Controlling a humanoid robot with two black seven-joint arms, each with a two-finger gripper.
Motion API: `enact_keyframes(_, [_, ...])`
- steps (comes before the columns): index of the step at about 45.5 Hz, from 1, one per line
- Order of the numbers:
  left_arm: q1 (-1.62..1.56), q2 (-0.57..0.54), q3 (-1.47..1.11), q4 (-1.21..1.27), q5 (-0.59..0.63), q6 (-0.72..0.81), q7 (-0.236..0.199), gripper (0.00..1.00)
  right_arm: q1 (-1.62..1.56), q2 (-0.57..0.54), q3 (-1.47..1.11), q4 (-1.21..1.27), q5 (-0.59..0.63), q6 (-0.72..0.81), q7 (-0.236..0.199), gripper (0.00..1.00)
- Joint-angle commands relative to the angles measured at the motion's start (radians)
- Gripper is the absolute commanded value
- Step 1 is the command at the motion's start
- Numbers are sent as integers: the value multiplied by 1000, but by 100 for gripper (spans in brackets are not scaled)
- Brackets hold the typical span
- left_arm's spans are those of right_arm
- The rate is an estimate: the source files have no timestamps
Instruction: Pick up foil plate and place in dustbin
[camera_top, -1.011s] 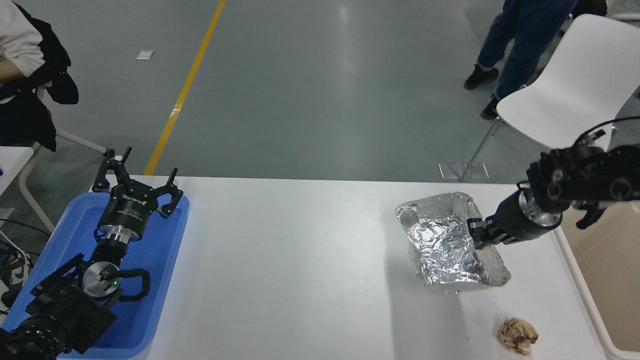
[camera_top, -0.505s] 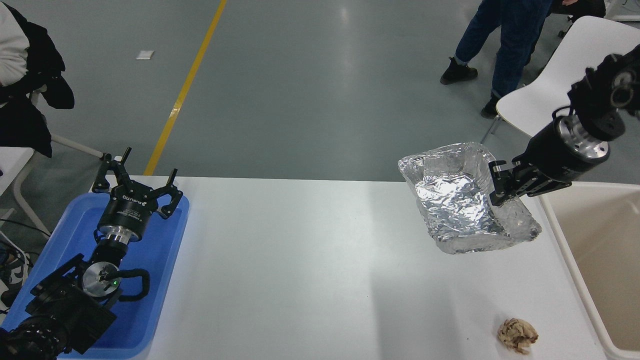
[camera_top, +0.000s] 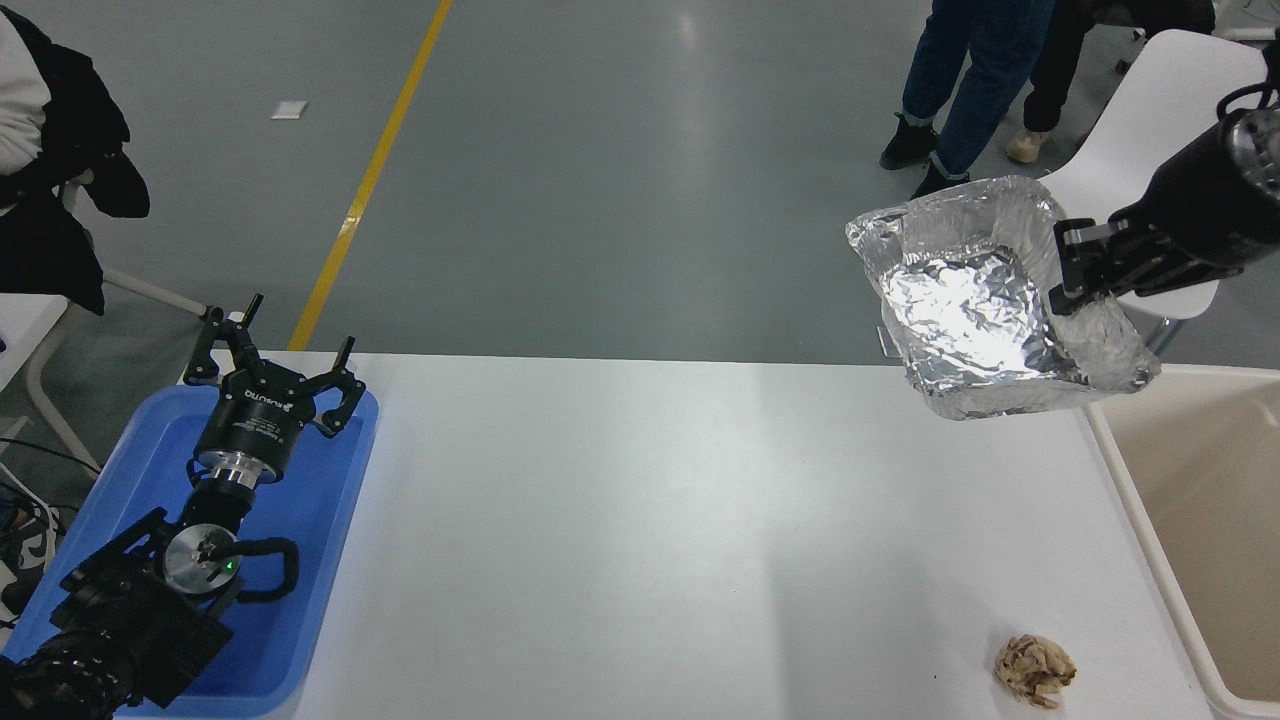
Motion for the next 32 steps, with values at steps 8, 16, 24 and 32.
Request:
enact_keyframes(8, [0, 0, 0, 1, 0, 0, 0, 100, 11, -64, -74, -26, -4, 1, -3, 0])
enact_keyframes(16, [0, 0, 0, 1, 0, 0, 0, 100, 8, -122, -177, -78, -9, 1, -4, 0])
enact_keyframes(24, [0, 0, 0, 1, 0, 0, 0, 100, 7, -196, -315, -151, -12, 1, -4, 0])
enact_keyframes(32, [0, 0, 0, -1, 0, 0, 0, 100, 1, -247, -413, -208, -18, 1, -4, 0])
